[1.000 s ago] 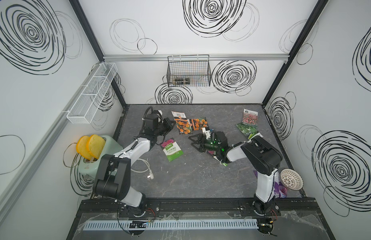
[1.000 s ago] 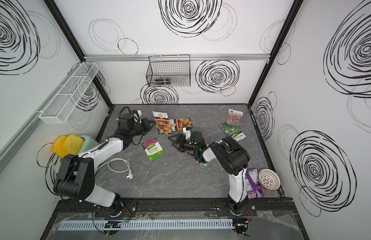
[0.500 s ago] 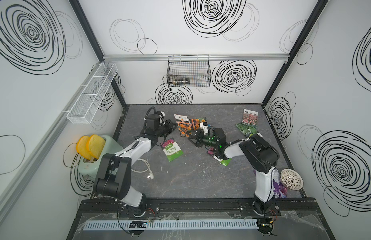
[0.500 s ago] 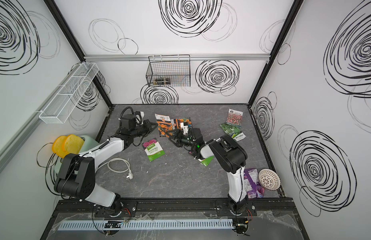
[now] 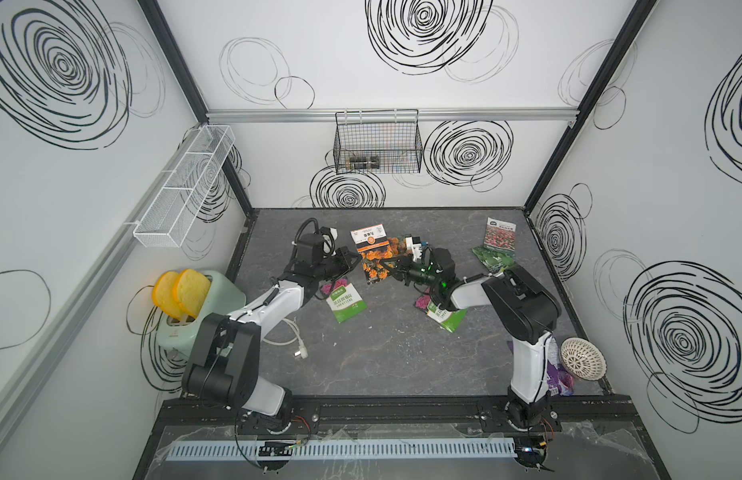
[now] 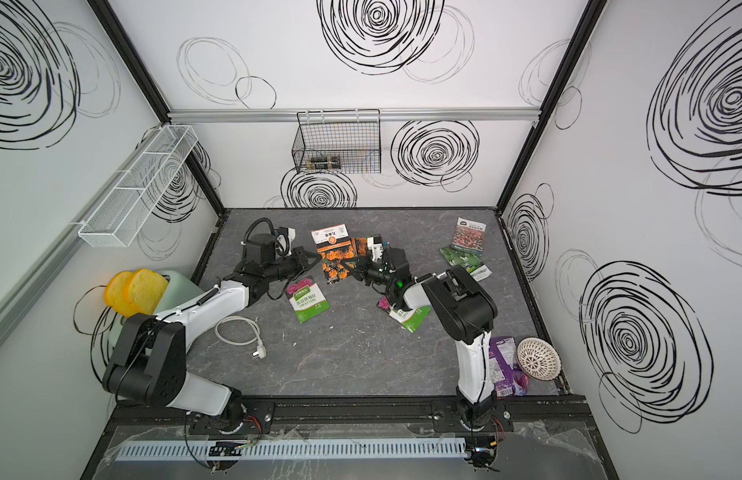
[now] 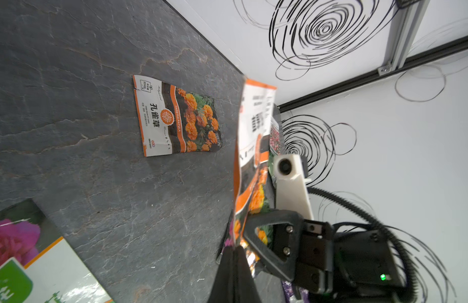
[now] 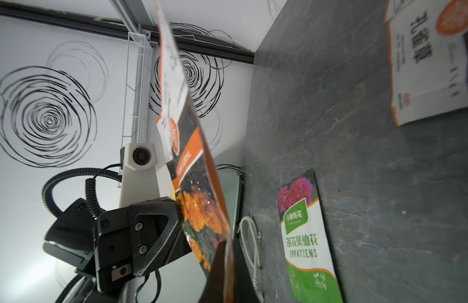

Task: Arrange the seed packets in a row
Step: Pick up the seed packet from the center of the board.

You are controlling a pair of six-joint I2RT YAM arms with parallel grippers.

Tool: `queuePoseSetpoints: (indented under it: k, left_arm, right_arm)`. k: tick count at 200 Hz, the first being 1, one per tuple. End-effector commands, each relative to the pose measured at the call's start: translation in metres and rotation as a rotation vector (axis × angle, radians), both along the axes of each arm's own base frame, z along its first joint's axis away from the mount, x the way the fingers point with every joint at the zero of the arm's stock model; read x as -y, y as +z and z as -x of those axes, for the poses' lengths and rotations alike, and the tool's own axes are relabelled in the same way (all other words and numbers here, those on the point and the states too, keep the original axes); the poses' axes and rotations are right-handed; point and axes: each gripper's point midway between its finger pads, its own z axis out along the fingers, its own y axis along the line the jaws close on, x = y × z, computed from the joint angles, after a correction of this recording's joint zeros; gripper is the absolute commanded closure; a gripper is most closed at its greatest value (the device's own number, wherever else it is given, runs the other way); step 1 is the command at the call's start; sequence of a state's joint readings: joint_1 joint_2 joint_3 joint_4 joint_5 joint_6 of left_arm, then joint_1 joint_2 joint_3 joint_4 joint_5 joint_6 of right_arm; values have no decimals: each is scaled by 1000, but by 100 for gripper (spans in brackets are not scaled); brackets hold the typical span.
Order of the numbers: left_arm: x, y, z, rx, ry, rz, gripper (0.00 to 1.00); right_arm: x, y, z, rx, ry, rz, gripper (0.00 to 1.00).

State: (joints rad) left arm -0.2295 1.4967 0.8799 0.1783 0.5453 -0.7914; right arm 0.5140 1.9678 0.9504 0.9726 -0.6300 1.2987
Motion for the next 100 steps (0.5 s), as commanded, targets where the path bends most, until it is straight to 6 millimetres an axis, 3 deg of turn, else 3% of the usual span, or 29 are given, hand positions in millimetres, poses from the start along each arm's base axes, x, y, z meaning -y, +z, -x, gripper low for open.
queuePoseSetpoints:
  k: [1, 10, 21, 50, 74, 100]
  left_arm:
    - [-7, 24, -2, 140, -66, -120, 69]
    - [-12, 27, -5, 177, -73, -154, 51]
    - [-16, 35, -10, 246, -96, -199, 37]
    - [-21, 45, -26, 425, -183, -342, 17]
    - [-14, 46, -35, 550, -261, -431, 8]
    - [-12, 49, -36, 675, -320, -520, 6]
  right_arm:
    - [19, 3, -7, 68, 64, 239, 100]
    - [26, 1, -5, 122, 107, 361, 100]
    - [36, -3, -2, 163, 144, 503, 100]
    - [54, -8, 9, 283, 269, 760, 100]
    - [59, -12, 26, 379, 371, 925, 100]
    - [58, -18, 46, 452, 462, 1035, 100]
